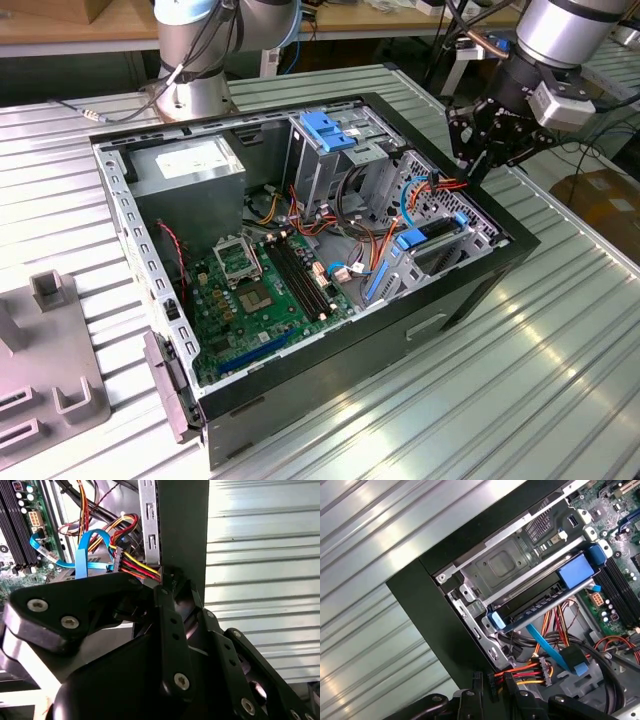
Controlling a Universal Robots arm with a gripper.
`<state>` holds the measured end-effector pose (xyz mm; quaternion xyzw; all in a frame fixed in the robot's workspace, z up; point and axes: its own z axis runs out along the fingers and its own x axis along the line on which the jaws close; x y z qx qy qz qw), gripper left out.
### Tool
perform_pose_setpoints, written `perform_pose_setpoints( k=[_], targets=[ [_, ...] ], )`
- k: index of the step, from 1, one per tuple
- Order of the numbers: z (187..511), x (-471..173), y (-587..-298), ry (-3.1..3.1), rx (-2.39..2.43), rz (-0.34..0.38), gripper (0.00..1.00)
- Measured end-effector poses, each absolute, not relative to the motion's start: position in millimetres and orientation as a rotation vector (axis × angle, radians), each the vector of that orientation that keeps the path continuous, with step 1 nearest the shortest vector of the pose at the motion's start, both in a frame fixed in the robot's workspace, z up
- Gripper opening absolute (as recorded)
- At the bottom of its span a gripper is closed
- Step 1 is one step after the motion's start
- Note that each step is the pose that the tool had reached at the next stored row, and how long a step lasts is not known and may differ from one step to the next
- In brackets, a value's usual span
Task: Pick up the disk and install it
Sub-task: 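Insert the first disk wire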
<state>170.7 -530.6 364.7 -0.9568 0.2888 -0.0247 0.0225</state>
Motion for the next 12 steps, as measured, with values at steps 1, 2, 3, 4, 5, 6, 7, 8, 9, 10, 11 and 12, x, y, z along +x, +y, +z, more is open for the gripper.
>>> perform_pose_setpoints(
  k=[1,2,3,4,5,6,7,8,9,10,11,12],
  targets=[
    [364.6,170.7,-530.6,0.894,-2.964,-0.076,0.30],
    [364.6,170.7,-530.6,0.894,-2.964,-0.076,0.29],
    [364.7,170.8,-530.6,0.894,-2.964,-0.076,0.29],
    [364.7,170.8,-530.6,0.894,-2.964,-0.076,0.17],
    [365.3,170.7,-530.6,0.894,-2.964,-0.076,0.17],
    [366.5,170.6,-530.6,0.894,-2.964,-0.076,0.17],
    [368.9,170.0,-530.6,0.895,-2.963,-0.076,0.17],
    [370.7,169.6,-530.6,0.899,-2.962,-0.076,0.17],
    [371.8,169.4,-530.6,0.907,-2.960,-0.076,0.17],
    [372.5,169.3,-530.6,0.918,-2.956,-0.077,0.17],
    [372.8,169.3,-530.6,0.932,-2.952,-0.077,0.17],
    [372.9,169.3,-530.6,0.948,-2.947,-0.077,0.17]
  ],
)
